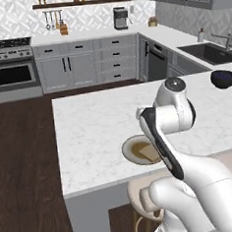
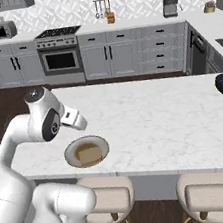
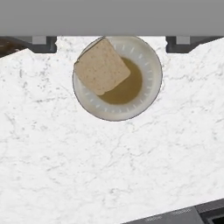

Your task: Start the toaster. Once the lever pops up, take the bread to the plate on the dining counter.

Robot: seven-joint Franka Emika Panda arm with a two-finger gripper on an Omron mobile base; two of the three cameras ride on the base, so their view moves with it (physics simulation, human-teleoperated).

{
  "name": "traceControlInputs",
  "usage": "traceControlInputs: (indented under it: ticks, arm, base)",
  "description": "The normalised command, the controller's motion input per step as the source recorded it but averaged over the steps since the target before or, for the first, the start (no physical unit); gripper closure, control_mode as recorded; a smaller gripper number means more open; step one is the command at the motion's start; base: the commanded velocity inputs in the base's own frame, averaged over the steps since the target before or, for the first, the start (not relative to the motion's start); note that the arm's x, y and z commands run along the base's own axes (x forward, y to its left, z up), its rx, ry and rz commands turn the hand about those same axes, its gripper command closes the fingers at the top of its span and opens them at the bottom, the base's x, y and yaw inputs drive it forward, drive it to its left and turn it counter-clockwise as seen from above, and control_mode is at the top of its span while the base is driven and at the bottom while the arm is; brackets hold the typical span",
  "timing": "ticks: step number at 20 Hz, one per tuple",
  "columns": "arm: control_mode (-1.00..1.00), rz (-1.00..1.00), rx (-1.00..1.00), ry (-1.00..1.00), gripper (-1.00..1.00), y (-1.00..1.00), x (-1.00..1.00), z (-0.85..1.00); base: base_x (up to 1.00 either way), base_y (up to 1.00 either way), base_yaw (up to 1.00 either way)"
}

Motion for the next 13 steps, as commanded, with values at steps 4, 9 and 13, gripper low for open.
traceControlInputs:
  ticks: [4,9,13]
  arm:
    - [-1.0,0.0,-0.15,0.04,-1.0,-0.09,-0.56,0.59]
    - [-1.0,0.05,-0.02,0.03,-1.0,-0.15,-0.63,0.41]
    - [-1.0,0.23,0.0,0.03,-1.0,0.0,-0.75,0.25]
  base:
    - [0.0,0.0,0.0]
    - [0.0,0.0,0.0]
    - [0.0,0.0,0.0]
